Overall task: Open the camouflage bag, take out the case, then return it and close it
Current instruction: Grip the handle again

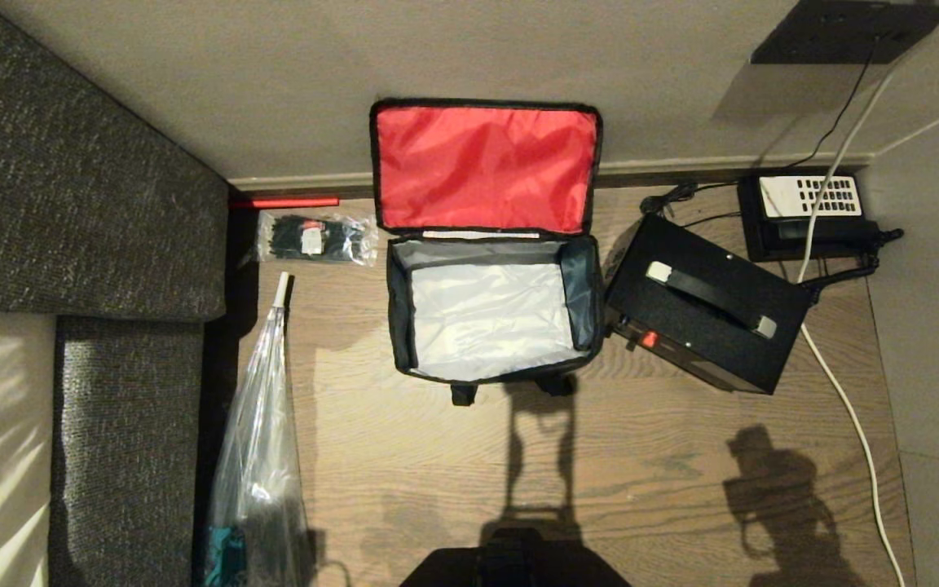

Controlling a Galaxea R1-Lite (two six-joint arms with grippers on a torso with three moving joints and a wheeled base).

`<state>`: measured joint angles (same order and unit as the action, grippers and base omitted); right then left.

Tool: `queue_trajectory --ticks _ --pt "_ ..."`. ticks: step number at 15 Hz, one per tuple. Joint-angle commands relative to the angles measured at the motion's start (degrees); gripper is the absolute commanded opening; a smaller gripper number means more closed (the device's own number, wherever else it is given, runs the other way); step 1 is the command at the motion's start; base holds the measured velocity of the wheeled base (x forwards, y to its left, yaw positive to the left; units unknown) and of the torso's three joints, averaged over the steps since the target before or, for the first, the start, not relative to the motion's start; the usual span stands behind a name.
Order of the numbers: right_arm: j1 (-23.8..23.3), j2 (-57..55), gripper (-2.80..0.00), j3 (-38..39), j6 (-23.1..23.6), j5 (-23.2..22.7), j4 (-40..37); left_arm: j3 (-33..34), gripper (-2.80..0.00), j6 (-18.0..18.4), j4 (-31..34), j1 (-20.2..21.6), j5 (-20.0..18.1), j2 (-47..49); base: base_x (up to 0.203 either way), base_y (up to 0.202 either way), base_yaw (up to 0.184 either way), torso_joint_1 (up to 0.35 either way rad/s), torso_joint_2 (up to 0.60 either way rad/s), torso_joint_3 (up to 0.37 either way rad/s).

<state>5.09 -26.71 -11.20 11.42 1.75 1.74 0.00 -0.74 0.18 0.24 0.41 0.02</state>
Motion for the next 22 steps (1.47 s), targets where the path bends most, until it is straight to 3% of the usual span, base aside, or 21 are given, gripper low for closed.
queue_trajectory --ticks 1,3,10,12,22 --pt "-4.80 13.61 -2.80 8.04 -2.72 -2.35 -1.53 0.18 -2.80 -0.05 -0.01 0.02 0.02 -0.02 0.000 0.000 0.000 0.000 0.00 0.000" --pt "-5.78 18.39 -2.80 9.91 -6.86 -2.87 -3.98 0.18 -2.80 -0.05 -0.01 0.02 0.02 -0.02 0.000 0.000 0.000 0.000 0.00 0.000" --pt "-5.09 26.95 -2.80 11.20 -7.46 -2.80 -1.65 0.18 -2.80 -0.05 -0.01 0.02 0.02 -0.02 0.000 0.000 0.000 0.000 0.00 0.000" --pt "-5.09 26.97 -2.80 11.20 -10.27 -2.36 -1.49 0.18 -2.80 -0.05 -0.01 0.02 0.02 -0.02 0.000 0.000 0.000 0.000 0.00 0.000" --pt "-5.09 26.89 -2.80 11.20 -10.36 -2.45 -1.56 0.18 -2.80 -0.05 -0.01 0.02 0.02 -0.02 0.000 0.000 0.000 0.000 0.00 0.000"
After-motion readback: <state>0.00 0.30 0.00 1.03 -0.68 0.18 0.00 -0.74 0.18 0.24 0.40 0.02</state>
